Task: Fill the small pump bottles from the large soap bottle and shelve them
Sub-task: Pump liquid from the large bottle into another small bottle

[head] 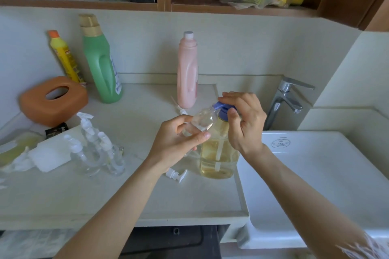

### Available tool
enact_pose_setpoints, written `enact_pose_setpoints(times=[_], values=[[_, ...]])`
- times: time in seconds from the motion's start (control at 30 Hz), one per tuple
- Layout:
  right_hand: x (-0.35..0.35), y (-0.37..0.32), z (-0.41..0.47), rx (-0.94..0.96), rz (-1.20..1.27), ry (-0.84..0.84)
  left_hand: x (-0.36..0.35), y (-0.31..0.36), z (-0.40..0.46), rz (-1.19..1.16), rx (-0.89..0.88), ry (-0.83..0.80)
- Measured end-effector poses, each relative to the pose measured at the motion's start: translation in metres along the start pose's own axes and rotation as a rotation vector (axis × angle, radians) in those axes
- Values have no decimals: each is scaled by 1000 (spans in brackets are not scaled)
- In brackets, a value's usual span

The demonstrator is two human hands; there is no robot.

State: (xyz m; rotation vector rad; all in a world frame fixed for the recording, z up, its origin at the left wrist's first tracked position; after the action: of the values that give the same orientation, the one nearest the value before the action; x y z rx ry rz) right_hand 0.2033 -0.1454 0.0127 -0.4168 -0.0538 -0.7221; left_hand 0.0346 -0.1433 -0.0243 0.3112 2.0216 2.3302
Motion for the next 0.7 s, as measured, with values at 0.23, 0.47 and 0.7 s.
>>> enact_pose_setpoints(times=[0.23,0.47,0.7], values=[[3,-6,2,50,-41,-51,0,6,-3,-38,-5,-6],[7,-6,5,127,28,-120,1,17,-4,-78,-60,-21],[-1,-4,-8,143,58,-19,-1,15,-4,-77,-66,-39]])
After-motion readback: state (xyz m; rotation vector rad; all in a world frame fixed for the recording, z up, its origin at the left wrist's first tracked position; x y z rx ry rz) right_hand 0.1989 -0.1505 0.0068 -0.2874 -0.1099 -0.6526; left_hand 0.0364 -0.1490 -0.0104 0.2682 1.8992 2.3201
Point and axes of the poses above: each hand's wrist, its own z-axis towards the middle knuckle, its own x-axis out of the back of the hand, y = z × x, the point moved 4 cm from there along z, towards the middle knuckle, and after that the axes turned 1 degree about y, right-handed, at the moved point
